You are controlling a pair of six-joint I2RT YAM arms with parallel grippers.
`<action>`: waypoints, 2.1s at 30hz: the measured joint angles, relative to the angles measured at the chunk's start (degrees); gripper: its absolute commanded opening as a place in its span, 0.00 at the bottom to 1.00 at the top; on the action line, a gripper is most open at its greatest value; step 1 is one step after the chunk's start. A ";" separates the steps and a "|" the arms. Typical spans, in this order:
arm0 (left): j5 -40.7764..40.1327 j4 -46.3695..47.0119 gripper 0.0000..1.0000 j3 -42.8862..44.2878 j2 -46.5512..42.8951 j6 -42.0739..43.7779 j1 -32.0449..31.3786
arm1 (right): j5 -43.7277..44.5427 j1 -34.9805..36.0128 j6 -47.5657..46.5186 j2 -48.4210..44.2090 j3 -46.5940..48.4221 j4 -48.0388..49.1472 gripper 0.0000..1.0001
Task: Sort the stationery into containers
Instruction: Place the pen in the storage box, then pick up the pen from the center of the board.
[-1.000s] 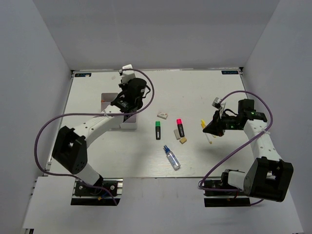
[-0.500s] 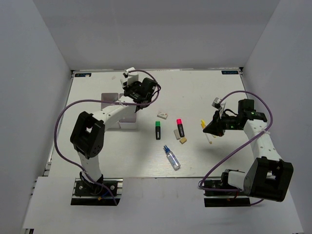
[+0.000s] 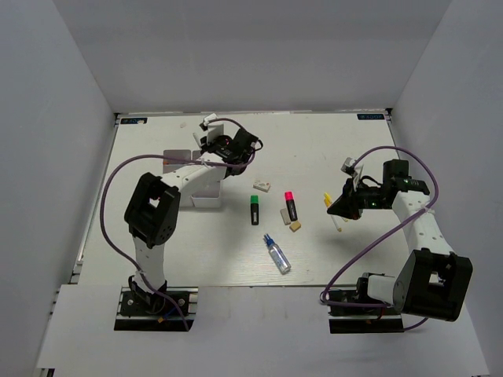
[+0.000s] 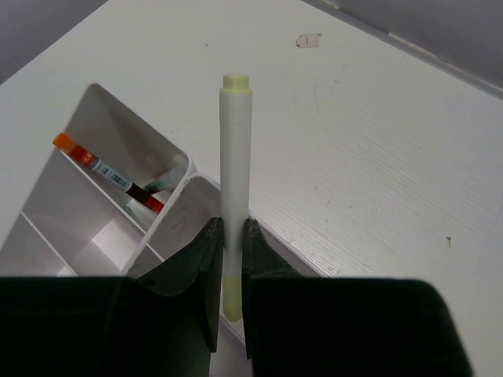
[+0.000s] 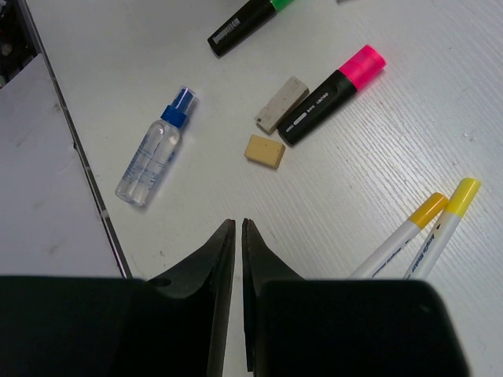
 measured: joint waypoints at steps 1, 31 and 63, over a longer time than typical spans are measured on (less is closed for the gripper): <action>-0.02 -0.90 0.00 0.55 0.68 -1.18 0.04 | 0.02 0.00 -0.11 0.07 0.00 0.00 0.14; 7.93 -6.03 0.51 2.45 -3.02 -4.94 -1.68 | 13.49 0.57 10.93 0.33 -1.16 9.27 0.24; 51.87 -11.17 0.79 -40.41 -65.31 3.85 -1.84 | 46.36 13.86 24.02 28.59 8.98 24.26 0.44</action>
